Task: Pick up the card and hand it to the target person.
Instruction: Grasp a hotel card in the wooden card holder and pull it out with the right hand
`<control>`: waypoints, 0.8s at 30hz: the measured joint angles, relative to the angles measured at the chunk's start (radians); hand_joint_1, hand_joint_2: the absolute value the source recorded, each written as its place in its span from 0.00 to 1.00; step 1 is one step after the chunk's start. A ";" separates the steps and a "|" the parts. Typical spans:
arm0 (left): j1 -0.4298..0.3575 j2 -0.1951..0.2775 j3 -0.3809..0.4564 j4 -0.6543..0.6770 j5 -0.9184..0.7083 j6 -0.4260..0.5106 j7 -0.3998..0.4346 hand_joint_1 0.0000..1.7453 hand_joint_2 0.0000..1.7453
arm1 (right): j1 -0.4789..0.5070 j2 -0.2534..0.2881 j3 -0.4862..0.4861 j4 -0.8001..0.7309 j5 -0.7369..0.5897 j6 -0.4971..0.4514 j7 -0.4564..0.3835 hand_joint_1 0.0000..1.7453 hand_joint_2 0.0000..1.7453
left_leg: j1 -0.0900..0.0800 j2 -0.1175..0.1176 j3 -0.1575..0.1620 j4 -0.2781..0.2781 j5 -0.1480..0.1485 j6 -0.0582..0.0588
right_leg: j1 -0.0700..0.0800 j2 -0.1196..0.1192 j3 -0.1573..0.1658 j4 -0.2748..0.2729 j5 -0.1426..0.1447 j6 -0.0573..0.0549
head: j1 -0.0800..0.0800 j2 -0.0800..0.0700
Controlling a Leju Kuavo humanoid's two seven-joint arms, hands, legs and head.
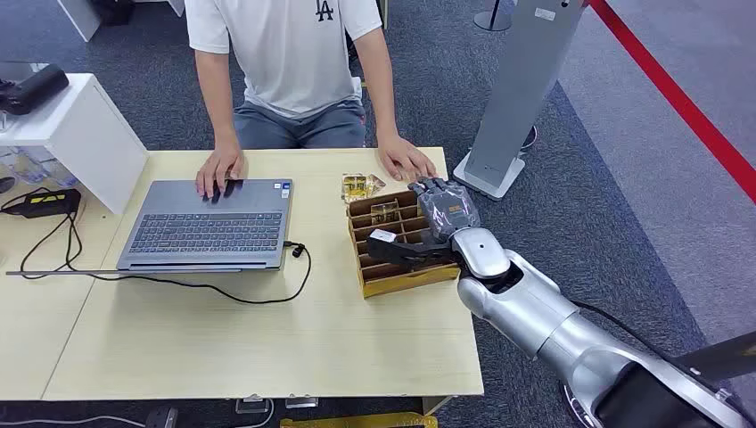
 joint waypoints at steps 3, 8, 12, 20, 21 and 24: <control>0.000 0.000 0.000 0.000 0.000 0.000 0.000 0.00 0.00 | -0.008 0.005 0.008 0.025 -0.007 -0.010 0.002 0.23 1.00 | 0.000 0.000 0.000 0.000 0.000 0.000 | 0.000 0.000 0.000 0.000 0.000 0.000 | -0.001 0.000; 0.000 0.000 0.000 0.000 0.000 0.000 0.000 0.00 0.00 | -0.020 0.010 0.019 0.065 -0.018 -0.031 0.009 0.32 1.00 | 0.000 0.000 0.000 0.000 0.000 0.000 | 0.000 0.000 0.000 0.000 0.000 0.000 | -0.001 0.000; 0.001 0.000 0.000 0.000 0.000 0.000 0.000 0.00 0.00 | -0.029 0.011 0.020 0.084 -0.022 -0.038 0.017 0.36 1.00 | 0.000 0.000 0.000 0.000 0.000 0.000 | 0.000 0.000 0.000 0.000 0.000 -0.001 | 0.000 0.000; 0.004 0.000 0.000 0.000 0.000 -0.001 0.000 0.00 0.00 | -0.043 0.010 0.020 0.112 -0.029 -0.048 0.032 0.41 1.00 | 0.000 0.000 0.000 0.000 0.000 0.000 | 0.000 0.000 0.000 0.000 0.001 -0.001 | 0.000 0.000; 0.005 0.000 0.000 0.000 0.000 -0.001 0.000 0.00 0.00 | -0.043 0.010 0.020 0.114 -0.030 -0.049 0.034 0.42 1.00 | 0.000 0.000 0.000 0.000 0.000 0.000 | 0.000 0.000 0.000 0.000 0.001 -0.001 | 0.000 0.000; 0.006 0.000 0.000 0.000 0.000 0.000 0.000 0.00 0.00 | -0.044 0.010 0.019 0.117 -0.030 -0.052 0.036 0.46 1.00 | 0.000 0.000 0.000 0.000 0.000 0.000 | 0.000 0.000 0.000 0.000 0.001 -0.001 | -0.001 0.000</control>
